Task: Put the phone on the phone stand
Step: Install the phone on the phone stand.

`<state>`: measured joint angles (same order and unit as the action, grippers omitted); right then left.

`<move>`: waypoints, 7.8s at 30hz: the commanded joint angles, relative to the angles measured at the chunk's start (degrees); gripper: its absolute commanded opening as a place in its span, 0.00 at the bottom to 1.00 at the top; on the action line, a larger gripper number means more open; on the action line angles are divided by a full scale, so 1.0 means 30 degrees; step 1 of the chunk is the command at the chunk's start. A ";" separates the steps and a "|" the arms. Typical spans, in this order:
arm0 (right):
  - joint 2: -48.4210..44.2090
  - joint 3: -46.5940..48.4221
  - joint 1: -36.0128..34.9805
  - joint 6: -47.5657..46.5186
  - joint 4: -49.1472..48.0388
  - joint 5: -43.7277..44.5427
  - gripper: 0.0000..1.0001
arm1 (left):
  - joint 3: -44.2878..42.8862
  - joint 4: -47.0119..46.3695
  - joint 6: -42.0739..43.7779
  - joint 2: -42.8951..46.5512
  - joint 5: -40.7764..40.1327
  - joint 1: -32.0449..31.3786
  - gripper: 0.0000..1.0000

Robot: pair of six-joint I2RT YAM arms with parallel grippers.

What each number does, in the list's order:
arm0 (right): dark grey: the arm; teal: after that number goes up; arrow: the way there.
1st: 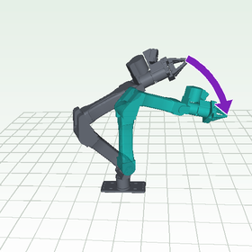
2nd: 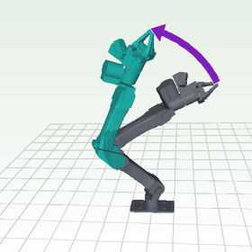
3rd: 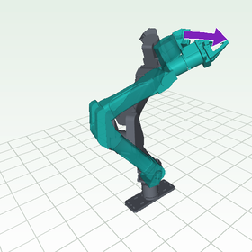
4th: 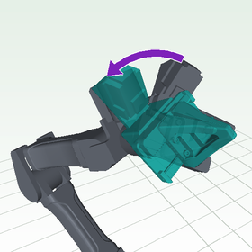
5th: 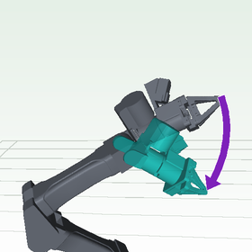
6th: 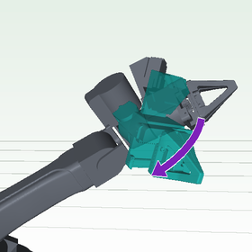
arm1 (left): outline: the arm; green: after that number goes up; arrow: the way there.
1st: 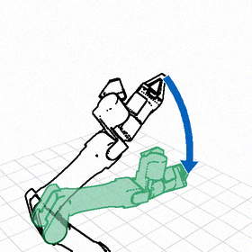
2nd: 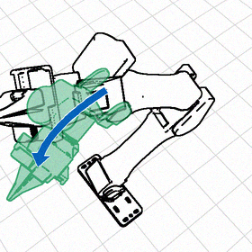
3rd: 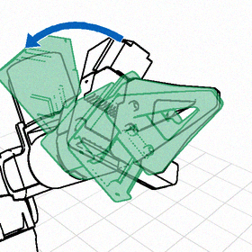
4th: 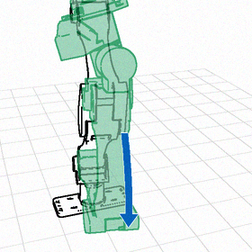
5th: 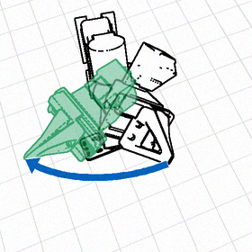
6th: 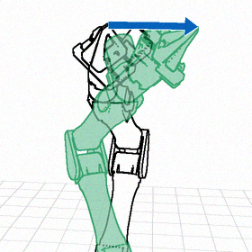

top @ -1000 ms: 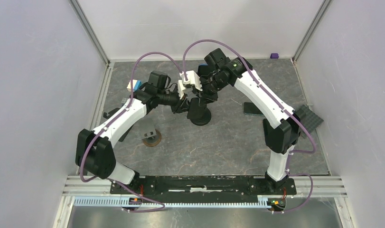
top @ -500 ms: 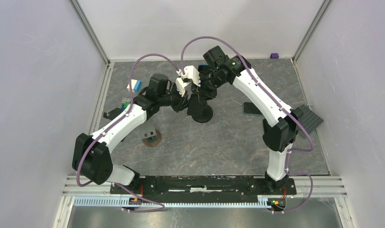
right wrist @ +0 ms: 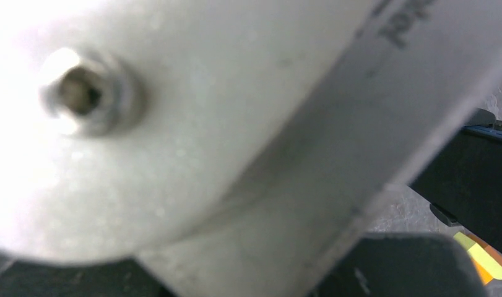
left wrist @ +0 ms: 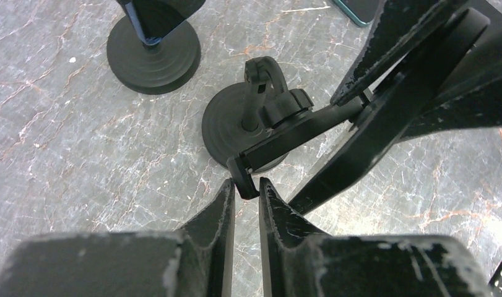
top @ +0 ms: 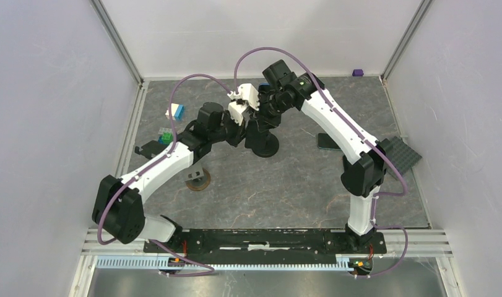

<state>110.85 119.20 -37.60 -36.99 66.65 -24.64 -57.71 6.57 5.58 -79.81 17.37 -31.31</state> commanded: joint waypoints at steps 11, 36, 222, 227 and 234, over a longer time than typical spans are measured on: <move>0.1590 0.0187 -0.1145 0.1314 -0.4120 0.3600 0.00 | -0.1267 0.0823 -0.5328 -0.0716 -0.2260 -0.1824 0.02; 0.0234 -0.1580 -0.0022 0.5116 -0.7421 0.4400 0.00 | -0.1038 -0.0132 -0.5857 -0.0543 -0.2502 -0.3069 0.02; -0.8767 -1.7644 0.3922 0.7038 -2.0534 -1.0397 0.00 | 0.2722 -0.6011 0.2380 0.0439 0.7877 0.1618 0.02; -0.8587 -1.6486 0.3922 0.6795 -1.9417 -0.9823 0.20 | 0.2613 -0.6260 0.1431 0.0246 0.7919 0.1618 0.02; -0.8019 -1.5048 0.3892 0.6529 -1.7928 -0.9017 0.43 | 0.2626 -0.6583 0.0639 0.0050 0.7904 0.1618 0.02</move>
<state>86.21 70.46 -25.91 -17.04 11.14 -52.99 -47.94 -10.48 11.00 -79.50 41.80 -26.70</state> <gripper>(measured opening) 0.413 0.322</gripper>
